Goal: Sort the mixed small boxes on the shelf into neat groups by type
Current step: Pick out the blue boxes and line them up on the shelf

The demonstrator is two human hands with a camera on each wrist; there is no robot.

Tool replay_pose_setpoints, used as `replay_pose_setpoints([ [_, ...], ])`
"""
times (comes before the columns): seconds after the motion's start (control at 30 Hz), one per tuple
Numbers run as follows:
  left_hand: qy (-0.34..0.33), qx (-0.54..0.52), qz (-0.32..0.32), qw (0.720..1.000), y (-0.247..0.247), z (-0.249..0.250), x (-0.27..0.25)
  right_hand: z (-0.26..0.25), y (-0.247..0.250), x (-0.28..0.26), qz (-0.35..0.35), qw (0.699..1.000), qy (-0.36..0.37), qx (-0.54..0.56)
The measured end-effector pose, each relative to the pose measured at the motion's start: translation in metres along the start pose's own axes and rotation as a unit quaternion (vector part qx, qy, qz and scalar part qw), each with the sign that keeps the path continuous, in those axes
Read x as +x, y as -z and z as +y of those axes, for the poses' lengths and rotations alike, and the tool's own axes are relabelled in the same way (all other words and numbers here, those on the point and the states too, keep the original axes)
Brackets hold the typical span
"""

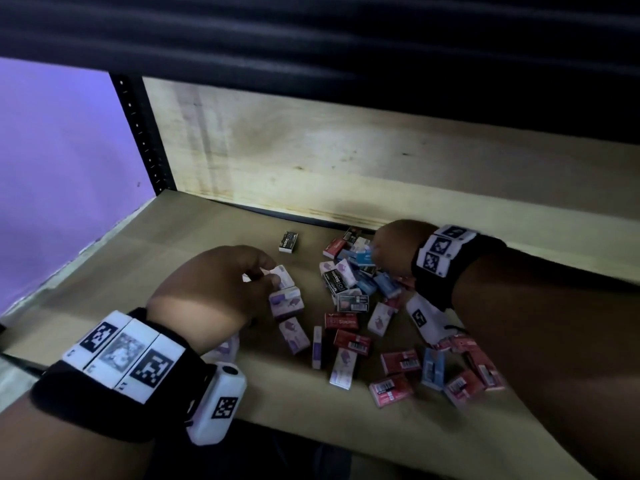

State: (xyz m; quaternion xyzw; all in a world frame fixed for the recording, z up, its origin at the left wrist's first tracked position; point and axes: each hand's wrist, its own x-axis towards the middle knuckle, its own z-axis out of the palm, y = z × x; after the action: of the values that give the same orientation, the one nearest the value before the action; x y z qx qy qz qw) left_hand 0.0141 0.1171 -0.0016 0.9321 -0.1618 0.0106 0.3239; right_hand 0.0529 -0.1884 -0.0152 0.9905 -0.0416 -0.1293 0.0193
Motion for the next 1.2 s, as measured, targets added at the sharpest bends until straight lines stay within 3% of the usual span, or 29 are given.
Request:
replay_pose_setpoints([
  [0.17,-0.028,0.0,-0.039,0.999,-0.014,0.01,-0.001,0.021,0.021,-0.057,0.069,0.992,-0.018,0.103],
  [0.33,-0.09,0.031,-0.103,0.99,-0.033,0.03,-0.002,0.052,0.004,-0.119,0.137,0.965,-0.056,0.217],
  [0.47,-0.103,0.033,-0.138,0.984,-0.052,0.051,0.002,0.059,-0.023,-0.16,0.16,0.963,-0.063,0.207],
  [0.83,-0.118,0.172,-0.162,0.965,-0.092,0.075,0.042,0.065,-0.073,-0.201,0.119,0.953,-0.066,0.27],
  [0.97,-0.067,0.174,-0.179,0.966,-0.098,0.081,0.062,0.063,-0.077,-0.205,0.097,0.954,-0.073,0.273],
  [1.2,-0.053,0.299,-0.206,0.93,-0.112,0.08,0.096,0.059,-0.083,-0.214,0.075,0.965,-0.043,0.248],
])
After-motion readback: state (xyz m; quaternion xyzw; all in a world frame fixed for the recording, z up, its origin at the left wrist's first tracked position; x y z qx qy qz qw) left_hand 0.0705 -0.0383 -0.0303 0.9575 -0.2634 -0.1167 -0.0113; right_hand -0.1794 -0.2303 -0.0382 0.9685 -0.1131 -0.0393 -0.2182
